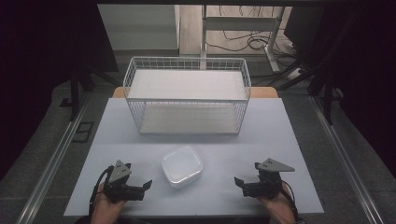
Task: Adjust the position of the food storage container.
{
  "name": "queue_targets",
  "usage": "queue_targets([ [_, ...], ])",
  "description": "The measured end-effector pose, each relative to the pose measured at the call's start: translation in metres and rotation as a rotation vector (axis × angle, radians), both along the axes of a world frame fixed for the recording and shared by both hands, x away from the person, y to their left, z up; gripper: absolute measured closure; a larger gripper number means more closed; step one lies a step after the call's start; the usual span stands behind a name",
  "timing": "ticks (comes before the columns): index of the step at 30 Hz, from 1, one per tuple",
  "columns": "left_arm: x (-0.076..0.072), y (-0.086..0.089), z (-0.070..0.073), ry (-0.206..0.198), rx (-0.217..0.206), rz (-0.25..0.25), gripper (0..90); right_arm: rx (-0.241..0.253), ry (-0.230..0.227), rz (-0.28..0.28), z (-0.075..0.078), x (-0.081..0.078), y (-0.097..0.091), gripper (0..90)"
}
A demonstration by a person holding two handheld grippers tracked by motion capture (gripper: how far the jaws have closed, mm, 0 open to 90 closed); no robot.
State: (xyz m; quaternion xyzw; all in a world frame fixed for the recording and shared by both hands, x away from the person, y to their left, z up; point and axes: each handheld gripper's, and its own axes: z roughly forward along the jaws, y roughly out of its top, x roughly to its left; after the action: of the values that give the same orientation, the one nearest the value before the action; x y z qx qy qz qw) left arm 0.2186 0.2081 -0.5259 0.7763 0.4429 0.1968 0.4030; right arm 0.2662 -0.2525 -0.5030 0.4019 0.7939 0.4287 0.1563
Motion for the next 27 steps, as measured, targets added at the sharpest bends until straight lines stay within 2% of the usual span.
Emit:
queue_targets([
  [4, 0.0, -0.002, 0.001, 0.001, -0.007, -0.015, 0.0, -0.02, 0.004, 0.007, -0.001, -0.001, 0.002, 0.0],
  [5, -0.001, -0.003, 0.0, 0.001, -0.003, -0.027, 0.0, -0.033, 0.001, 0.005, -0.001, -0.001, 0.003, 0.0],
  [6, -0.001, -0.007, -0.001, 0.001, 0.019, -0.045, 0.0, -0.049, -0.005, 0.016, -0.001, -0.001, 0.004, 0.0],
  [7, -0.001, -0.007, -0.001, 0.001, 0.019, -0.045, 0.0, -0.049, -0.005, 0.016, -0.001, -0.001, 0.004, 0.0],
  [8, -0.002, -0.009, 0.0, -0.001, 0.012, -0.067, 0.0, -0.07, -0.015, 0.016, -0.001, 0.0, 0.003, 0.0],
  [11, -0.003, -0.01, 0.002, -0.007, -0.008, -0.093, 0.2, -0.084, -0.017, 0.016, 0.0, 0.001, 0.002, 0.1],
  [14, -0.005, -0.012, 0.003, -0.005, 0.014, -0.094, 5.3, -0.087, -0.014, 0.018, 0.002, 0.002, -0.002, 1.5],
  [17, -0.006, -0.012, 0.005, -0.01, 0.01, -0.093, 9.6, -0.085, -0.008, 0.023, 0.003, 0.003, -0.004, 3.3],
  [20, -0.007, -0.015, 0.006, -0.014, 0.024, -0.099, 13.5, -0.081, -0.004, 0.03, 0.003, 0.004, -0.003, 7.8],
  [24, -0.007, -0.017, 0.007, -0.003, 0.015, -0.113, 26.7, -0.083, -0.022, 0.044, 0.006, 0.004, 0.001, 17.0],
  [25, -0.007, -0.017, 0.007, 0.0, 0.007, -0.119, 26.7, -0.083, -0.022, 0.044, 0.006, 0.004, 0.001, 17.0],
  [26, -0.007, -0.018, 0.008, 0.005, -0.001, -0.122, 34.1, -0.088, -0.014, 0.054, 0.005, 0.004, 0.004, 20.5],
  [27, -0.007, -0.018, 0.008, 0.005, -0.001, -0.122, 36.1, -0.088, -0.014, 0.054, 0.005, 0.004, 0.004, 20.5],
])
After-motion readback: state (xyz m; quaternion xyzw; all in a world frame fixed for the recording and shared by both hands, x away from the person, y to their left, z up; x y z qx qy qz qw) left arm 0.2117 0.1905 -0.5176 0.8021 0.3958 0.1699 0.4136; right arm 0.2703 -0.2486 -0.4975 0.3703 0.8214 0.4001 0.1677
